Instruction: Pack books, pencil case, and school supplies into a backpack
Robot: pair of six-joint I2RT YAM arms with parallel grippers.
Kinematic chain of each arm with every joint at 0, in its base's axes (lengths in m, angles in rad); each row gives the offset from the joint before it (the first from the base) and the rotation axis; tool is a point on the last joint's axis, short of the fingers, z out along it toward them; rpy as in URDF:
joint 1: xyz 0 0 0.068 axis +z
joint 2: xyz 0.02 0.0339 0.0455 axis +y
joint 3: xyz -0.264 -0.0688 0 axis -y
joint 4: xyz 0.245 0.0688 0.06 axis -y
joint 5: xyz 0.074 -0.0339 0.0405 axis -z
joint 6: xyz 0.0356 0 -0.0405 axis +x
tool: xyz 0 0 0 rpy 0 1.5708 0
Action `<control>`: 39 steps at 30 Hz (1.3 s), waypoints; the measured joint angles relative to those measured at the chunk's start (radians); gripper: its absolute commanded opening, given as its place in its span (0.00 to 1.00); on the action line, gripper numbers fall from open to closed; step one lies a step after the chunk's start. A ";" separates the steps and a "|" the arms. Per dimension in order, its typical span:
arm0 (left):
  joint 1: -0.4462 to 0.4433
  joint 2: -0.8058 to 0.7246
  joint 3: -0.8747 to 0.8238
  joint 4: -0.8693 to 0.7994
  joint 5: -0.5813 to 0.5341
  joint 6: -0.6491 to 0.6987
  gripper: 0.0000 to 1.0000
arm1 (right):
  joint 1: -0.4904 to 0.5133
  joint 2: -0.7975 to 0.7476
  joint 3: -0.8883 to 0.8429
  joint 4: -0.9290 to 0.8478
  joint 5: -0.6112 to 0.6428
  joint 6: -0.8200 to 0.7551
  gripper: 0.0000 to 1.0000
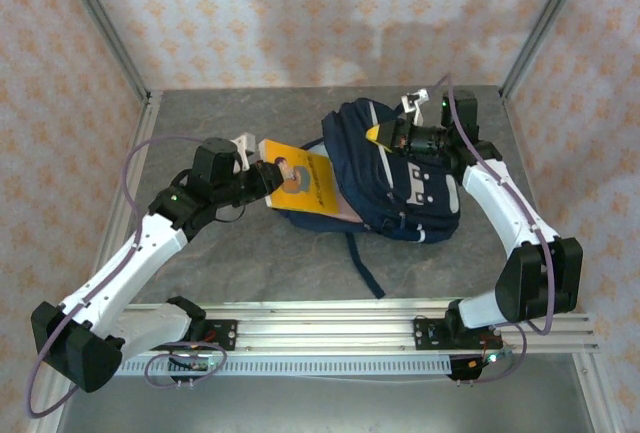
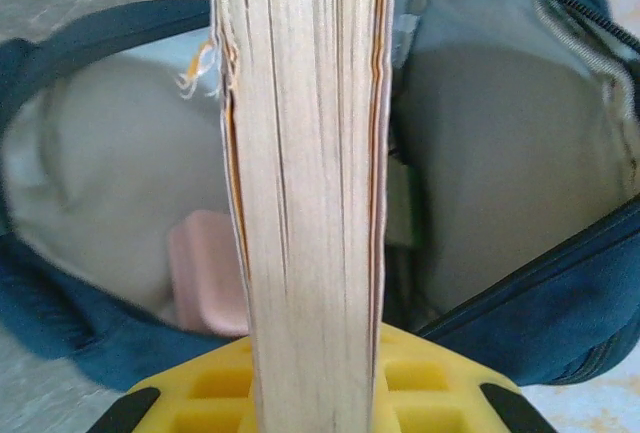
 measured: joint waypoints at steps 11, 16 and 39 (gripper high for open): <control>0.013 0.108 -0.015 0.247 0.065 -0.150 0.00 | 0.000 0.000 -0.038 0.109 -0.061 0.085 0.00; 0.013 0.181 -0.015 0.322 0.071 -0.191 0.00 | 0.000 0.000 -0.043 0.129 -0.061 0.107 0.00; -0.117 0.630 0.198 0.484 0.078 -0.208 0.00 | 0.000 0.000 -0.064 0.180 -0.060 0.141 0.00</control>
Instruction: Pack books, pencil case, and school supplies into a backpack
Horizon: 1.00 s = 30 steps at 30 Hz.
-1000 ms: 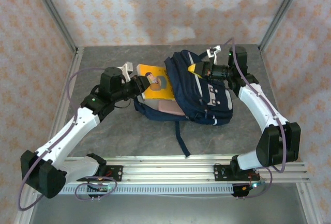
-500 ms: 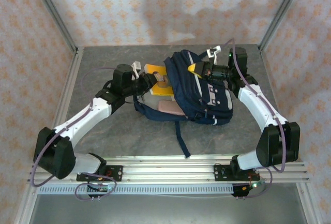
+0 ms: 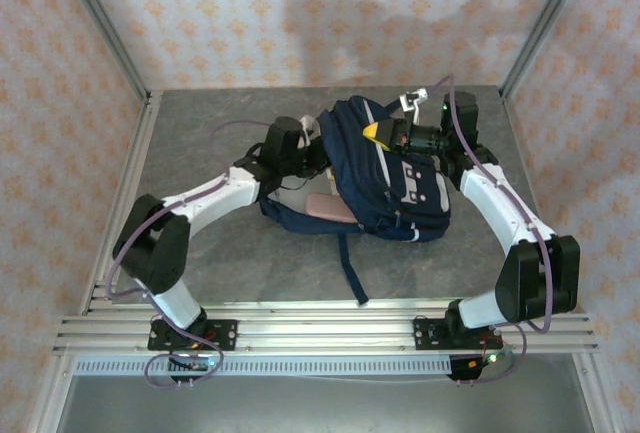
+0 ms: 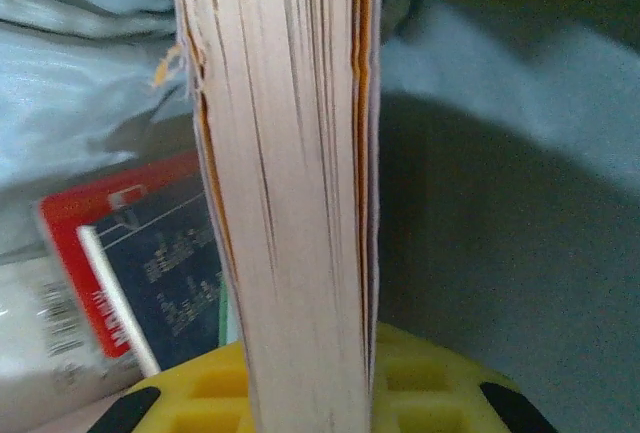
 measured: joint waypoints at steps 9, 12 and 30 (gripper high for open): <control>-0.031 0.132 0.117 0.005 0.023 -0.001 0.19 | 0.000 0.000 -0.012 0.025 0.047 0.007 0.00; -0.031 0.156 0.135 0.005 0.026 0.007 0.43 | 0.000 0.000 -0.018 0.030 0.068 0.006 0.00; 0.140 -0.173 -0.003 -0.249 -0.050 0.140 0.62 | 0.060 0.002 -0.017 -0.040 0.361 -0.061 0.00</control>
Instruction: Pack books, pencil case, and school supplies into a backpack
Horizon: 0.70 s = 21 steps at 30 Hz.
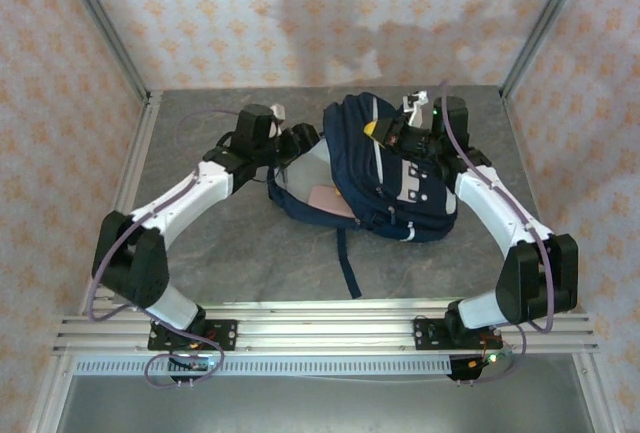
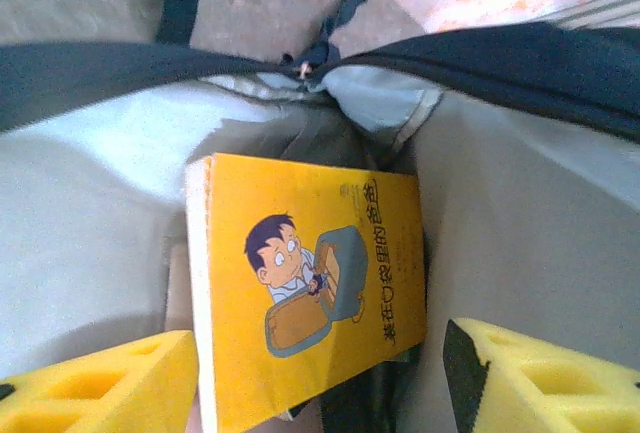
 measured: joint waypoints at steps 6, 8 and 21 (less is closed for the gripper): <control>-0.006 -0.112 -0.099 -0.088 -0.075 0.054 0.52 | 0.089 0.126 0.110 -0.059 0.169 0.047 0.00; -0.018 -0.148 -0.146 -0.111 -0.099 0.068 0.49 | 0.113 0.176 0.141 -0.060 0.222 0.071 0.00; -0.324 -0.080 -0.221 -0.172 -0.261 0.201 0.48 | 0.200 0.421 0.284 -0.114 0.507 0.246 0.00</control>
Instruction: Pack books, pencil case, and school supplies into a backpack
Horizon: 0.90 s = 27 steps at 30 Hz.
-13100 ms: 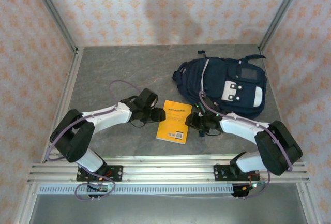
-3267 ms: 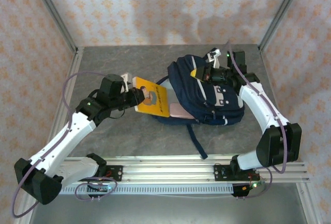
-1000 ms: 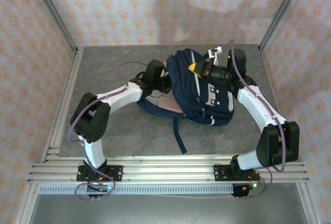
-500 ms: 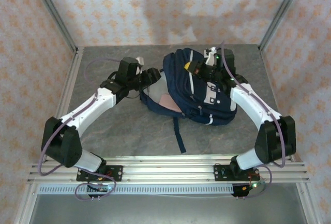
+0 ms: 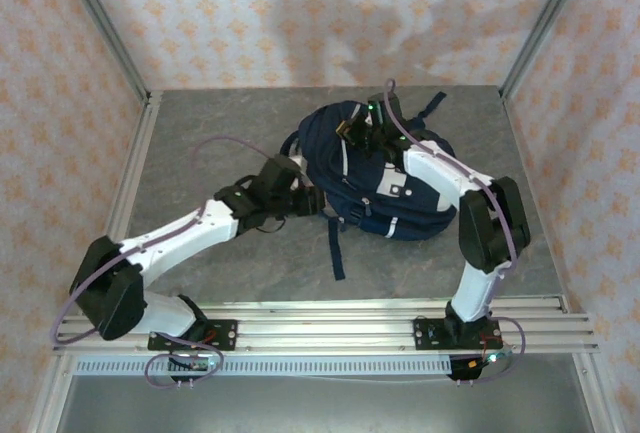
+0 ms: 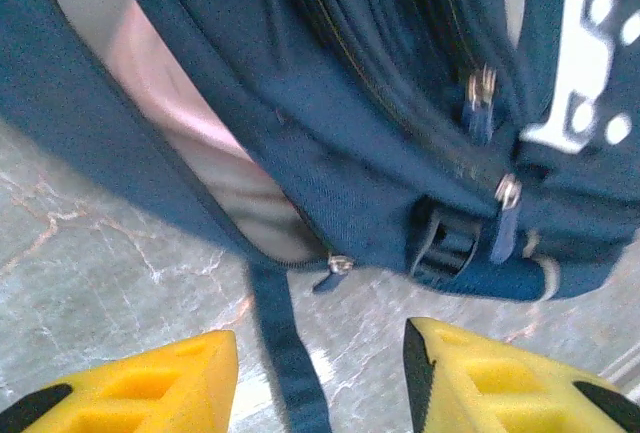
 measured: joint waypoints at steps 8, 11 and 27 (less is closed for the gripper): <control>-0.098 0.263 0.129 -0.057 -0.092 0.050 0.47 | -0.001 0.051 0.018 -0.027 0.086 0.063 0.00; -0.116 0.322 0.178 -0.058 -0.108 0.053 0.49 | -0.001 0.060 0.018 -0.026 0.086 0.075 0.00; -0.153 0.499 0.313 -0.071 -0.264 0.131 0.23 | -0.003 0.071 0.017 -0.013 0.065 0.104 0.00</control>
